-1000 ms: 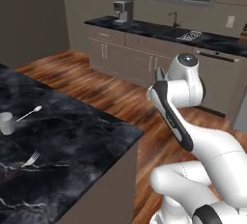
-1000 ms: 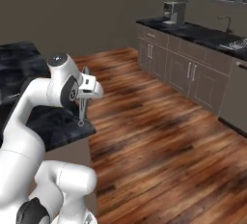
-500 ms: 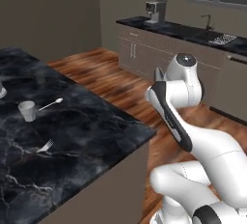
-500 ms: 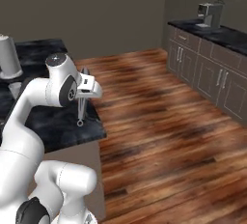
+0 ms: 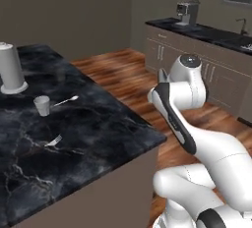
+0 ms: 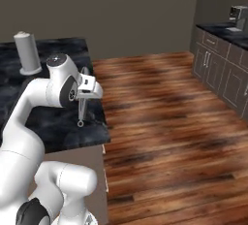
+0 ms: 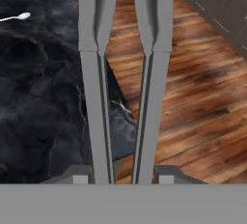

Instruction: Take the tongs from the drawer on the right and place them on the dining counter next to the tray containing the kebab skewer.

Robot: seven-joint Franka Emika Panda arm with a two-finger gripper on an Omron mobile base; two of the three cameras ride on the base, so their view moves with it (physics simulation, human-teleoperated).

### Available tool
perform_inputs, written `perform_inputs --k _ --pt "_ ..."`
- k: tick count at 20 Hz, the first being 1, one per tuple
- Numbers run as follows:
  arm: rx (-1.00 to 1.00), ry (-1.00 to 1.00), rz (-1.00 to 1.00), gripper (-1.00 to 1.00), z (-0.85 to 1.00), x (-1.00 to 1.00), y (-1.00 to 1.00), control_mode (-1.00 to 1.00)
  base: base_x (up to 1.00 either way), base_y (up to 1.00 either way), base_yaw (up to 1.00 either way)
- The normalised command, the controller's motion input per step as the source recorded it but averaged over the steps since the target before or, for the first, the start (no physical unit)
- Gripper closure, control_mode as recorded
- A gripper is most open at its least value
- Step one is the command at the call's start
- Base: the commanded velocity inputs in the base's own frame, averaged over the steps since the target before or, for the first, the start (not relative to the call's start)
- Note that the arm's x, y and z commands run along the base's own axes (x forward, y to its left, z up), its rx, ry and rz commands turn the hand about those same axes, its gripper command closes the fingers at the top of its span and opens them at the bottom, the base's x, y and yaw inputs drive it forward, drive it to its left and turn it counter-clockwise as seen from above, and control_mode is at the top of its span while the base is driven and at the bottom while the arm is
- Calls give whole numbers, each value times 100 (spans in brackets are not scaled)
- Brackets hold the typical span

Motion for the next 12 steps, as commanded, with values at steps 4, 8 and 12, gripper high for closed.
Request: perform_inputs --k 4,8,12 --pt "0 0 0 100 0 0 0 100 -3 -25 35" --pt "0 0 0 100 0 0 0 100 -6 -11 30" --pt "0 0 0 100 0 0 0 100 -7 -18 29"
